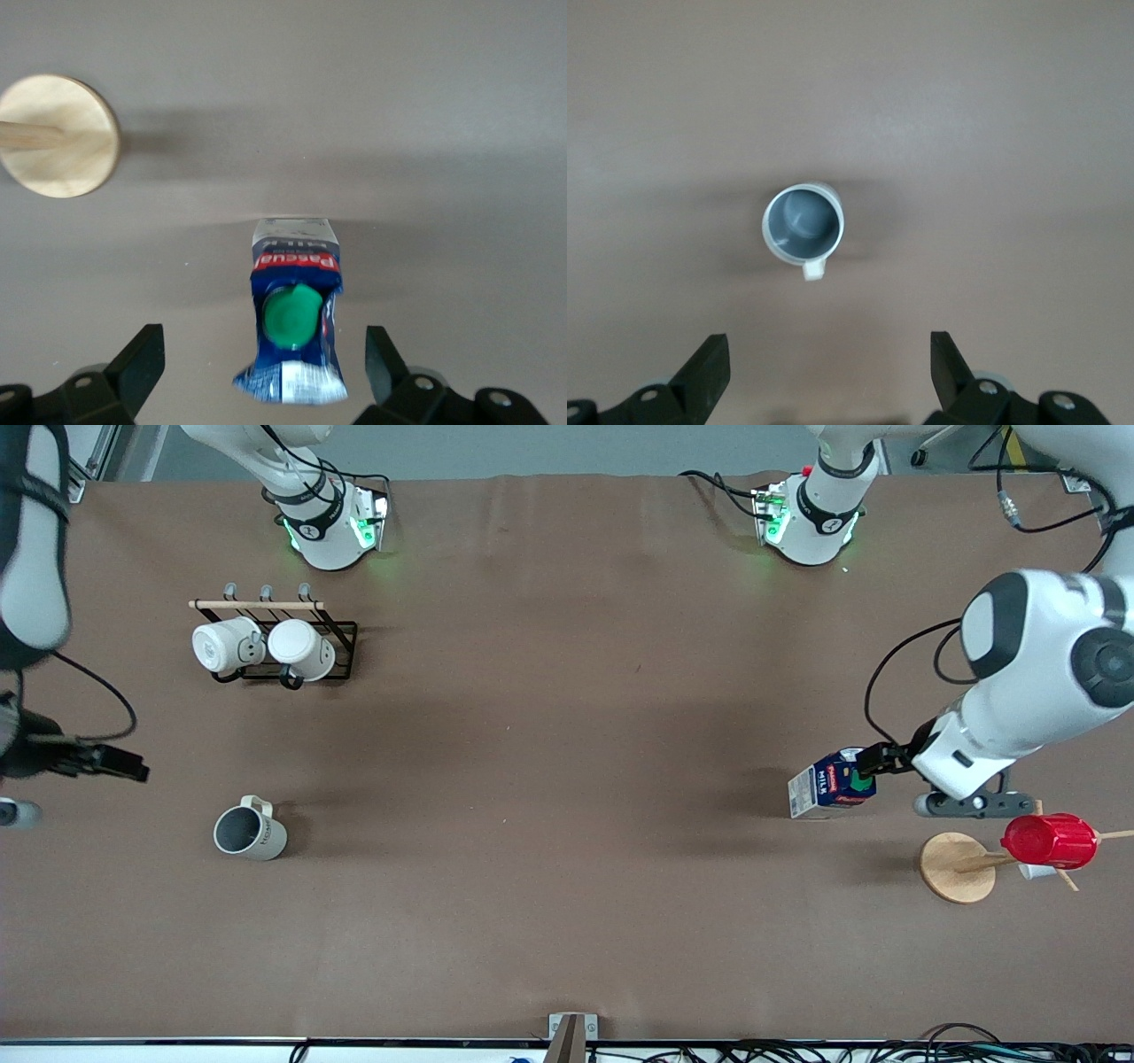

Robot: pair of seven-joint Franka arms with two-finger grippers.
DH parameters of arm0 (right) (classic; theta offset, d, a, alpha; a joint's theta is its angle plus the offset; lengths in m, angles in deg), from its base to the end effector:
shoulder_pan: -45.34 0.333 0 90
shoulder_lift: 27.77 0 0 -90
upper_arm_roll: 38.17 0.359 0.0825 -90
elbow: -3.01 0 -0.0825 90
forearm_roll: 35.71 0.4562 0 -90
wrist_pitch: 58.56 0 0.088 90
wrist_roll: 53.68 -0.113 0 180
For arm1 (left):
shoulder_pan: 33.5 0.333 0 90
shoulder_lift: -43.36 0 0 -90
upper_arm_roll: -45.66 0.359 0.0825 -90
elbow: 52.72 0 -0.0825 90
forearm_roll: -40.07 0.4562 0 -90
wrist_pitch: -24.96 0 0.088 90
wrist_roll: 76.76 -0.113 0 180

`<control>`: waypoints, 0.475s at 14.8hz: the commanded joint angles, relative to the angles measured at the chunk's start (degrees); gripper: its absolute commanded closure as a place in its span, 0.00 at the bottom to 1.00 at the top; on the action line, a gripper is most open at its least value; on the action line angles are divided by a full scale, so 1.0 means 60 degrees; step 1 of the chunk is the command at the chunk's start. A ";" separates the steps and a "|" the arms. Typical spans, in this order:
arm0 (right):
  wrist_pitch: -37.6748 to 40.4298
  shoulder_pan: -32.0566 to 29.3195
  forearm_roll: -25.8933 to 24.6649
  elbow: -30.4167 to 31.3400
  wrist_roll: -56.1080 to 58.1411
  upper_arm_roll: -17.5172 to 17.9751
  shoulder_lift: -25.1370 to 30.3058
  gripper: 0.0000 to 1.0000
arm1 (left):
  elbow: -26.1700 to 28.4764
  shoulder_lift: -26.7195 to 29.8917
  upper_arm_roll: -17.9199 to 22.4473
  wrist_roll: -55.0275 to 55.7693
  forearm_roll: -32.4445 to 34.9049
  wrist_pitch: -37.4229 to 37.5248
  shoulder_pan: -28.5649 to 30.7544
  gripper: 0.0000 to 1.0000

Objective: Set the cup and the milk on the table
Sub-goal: 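Grasp the grey mug with the right gripper while the left gripper grasps the carton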

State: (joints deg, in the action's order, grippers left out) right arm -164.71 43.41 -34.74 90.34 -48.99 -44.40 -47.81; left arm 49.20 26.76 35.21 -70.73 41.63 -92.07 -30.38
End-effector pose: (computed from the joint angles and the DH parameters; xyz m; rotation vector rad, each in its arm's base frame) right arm 0.7399 -0.0945 0.4710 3.1213 -0.0925 -0.0335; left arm 0.7021 -0.0800 0.3960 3.1159 -0.0443 -0.0376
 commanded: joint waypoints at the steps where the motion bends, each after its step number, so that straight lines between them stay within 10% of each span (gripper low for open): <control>1: -0.1478 -0.0162 0.0102 0.1131 0.0390 0.0013 -0.0159 0.00 | 0.0502 -0.0016 -0.0046 0.0196 0.0208 -0.0534 0.0021 0.00; 7: -0.3820 -0.0059 0.0073 0.2316 0.0419 0.0013 -0.0936 0.00 | 0.1001 0.0013 -0.0046 0.0269 0.0223 -0.0549 0.0021 0.06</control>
State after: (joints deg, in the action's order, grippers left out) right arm -182.37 42.96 -34.74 99.83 -47.36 -44.48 -54.21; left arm 53.04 25.26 35.21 -70.21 41.64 -94.64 -30.38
